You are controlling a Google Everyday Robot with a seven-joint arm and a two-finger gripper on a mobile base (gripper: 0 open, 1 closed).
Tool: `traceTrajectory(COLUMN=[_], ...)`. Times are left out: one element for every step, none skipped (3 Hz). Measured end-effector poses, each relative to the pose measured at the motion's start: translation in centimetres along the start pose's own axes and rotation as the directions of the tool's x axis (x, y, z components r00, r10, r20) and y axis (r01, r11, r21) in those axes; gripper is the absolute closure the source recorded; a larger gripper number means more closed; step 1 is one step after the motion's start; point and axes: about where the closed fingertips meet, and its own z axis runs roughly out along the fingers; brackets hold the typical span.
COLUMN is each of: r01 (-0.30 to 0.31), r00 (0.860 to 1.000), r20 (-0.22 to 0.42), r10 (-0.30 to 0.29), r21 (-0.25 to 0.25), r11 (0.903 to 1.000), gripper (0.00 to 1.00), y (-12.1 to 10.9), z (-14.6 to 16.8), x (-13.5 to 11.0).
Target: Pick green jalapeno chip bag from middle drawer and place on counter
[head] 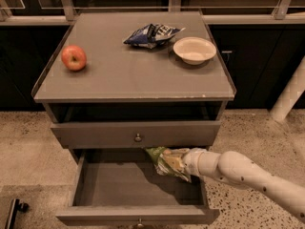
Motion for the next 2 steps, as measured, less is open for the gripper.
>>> traceTrajectory(r01=[-0.043, -0.059], r00=[0.999, 0.998], r20=[0.014, 0.034], r10=[0.043, 0.058], r21=[-0.008, 0.029], r11=[0.999, 0.9979], gripper=[1.0, 1.0], y=[2.6, 4.9], z=[-1.8, -4.4], x=[0.8, 1.1])
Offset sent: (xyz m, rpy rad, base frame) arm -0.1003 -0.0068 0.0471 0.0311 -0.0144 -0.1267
